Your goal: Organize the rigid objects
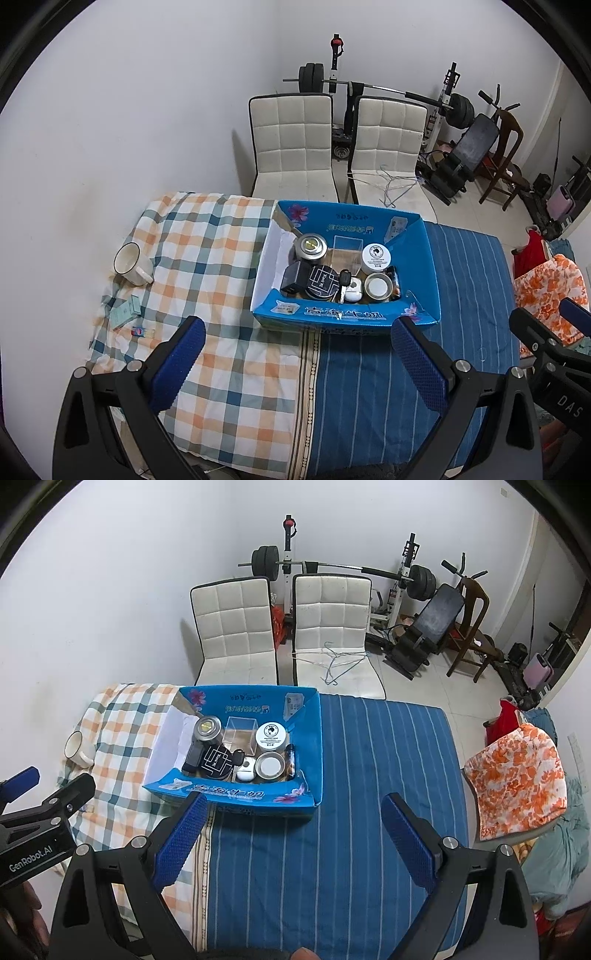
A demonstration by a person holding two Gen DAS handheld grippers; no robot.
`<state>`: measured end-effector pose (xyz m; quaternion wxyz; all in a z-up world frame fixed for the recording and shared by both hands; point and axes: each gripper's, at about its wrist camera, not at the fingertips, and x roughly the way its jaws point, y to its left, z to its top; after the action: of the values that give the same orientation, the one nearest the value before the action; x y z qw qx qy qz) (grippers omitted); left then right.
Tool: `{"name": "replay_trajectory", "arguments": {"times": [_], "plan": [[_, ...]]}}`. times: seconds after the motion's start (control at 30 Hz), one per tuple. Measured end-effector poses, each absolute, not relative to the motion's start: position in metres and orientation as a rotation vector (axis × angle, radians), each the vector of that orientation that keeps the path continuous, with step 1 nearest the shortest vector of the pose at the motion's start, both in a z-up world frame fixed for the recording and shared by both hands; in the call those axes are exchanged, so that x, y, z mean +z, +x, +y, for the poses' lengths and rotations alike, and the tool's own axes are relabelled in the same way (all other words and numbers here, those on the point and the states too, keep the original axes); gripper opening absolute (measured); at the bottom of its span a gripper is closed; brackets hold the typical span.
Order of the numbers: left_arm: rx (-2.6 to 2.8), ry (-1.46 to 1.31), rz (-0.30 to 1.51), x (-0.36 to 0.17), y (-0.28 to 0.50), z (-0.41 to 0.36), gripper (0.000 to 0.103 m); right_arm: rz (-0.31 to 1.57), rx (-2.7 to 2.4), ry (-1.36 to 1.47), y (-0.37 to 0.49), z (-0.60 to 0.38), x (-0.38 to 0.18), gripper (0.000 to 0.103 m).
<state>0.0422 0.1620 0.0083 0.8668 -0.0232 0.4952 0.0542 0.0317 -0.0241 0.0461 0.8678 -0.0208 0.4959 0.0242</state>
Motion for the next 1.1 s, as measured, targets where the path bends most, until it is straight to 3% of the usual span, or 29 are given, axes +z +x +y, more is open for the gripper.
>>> {"name": "replay_trajectory", "arguments": {"times": [1.1], "plan": [[0.069,-0.007,0.994,0.015,0.047,0.151,0.103,1.011,0.004,-0.039,0.032,-0.027,0.054,0.097]]}}
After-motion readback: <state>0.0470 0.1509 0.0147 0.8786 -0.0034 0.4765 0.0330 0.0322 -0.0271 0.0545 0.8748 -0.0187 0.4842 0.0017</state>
